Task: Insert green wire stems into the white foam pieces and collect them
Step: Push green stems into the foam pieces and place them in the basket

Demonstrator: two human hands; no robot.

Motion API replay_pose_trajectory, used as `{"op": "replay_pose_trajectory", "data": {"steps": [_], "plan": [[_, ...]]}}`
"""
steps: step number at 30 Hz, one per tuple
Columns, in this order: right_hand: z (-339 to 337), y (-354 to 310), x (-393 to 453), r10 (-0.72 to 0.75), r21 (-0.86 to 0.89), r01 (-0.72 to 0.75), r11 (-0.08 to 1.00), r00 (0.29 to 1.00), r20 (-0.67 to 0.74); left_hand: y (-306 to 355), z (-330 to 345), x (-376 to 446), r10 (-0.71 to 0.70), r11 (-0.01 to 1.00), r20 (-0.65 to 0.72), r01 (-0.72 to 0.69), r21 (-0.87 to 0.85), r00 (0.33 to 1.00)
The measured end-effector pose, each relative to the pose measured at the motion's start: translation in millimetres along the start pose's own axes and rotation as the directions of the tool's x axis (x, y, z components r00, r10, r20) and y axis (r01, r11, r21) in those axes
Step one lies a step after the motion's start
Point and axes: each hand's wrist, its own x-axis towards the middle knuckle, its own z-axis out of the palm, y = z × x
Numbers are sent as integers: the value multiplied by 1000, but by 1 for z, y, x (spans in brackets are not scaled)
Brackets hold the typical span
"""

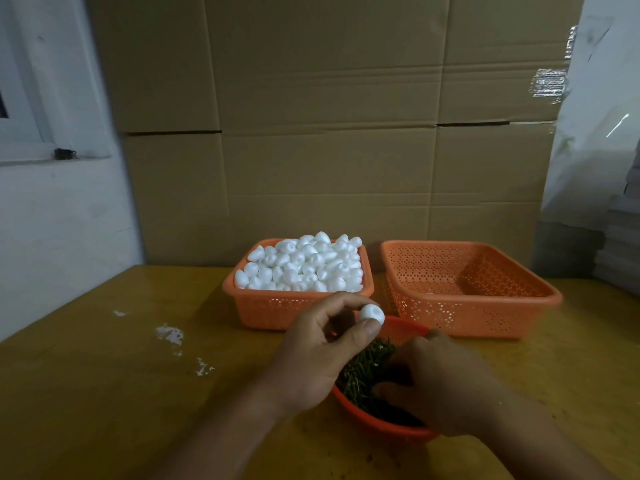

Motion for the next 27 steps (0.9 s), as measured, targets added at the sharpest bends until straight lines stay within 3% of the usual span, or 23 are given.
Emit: {"op": "replay_pose_trajectory", "data": {"steps": [4, 12, 19, 27], "plan": [[3, -4, 4, 16, -12, -15, 1000, 999, 50, 1, 1, -2, -32, 994, 3, 32, -103, 999], [5, -4, 7, 71, 4, -71, 997, 997, 15, 5, 5, -3, -177, 932, -15, 163, -323, 984], [4, -2, 4, 133, 74, -124, 990, 983, -127, 5, 3, -2, -307, 837, -4, 269, -476, 952], [4, -1, 4, 79, 235, 13, 972, 924, -374, 5, 3, -1, -333, 814, 14, 295, -499, 943]]}}
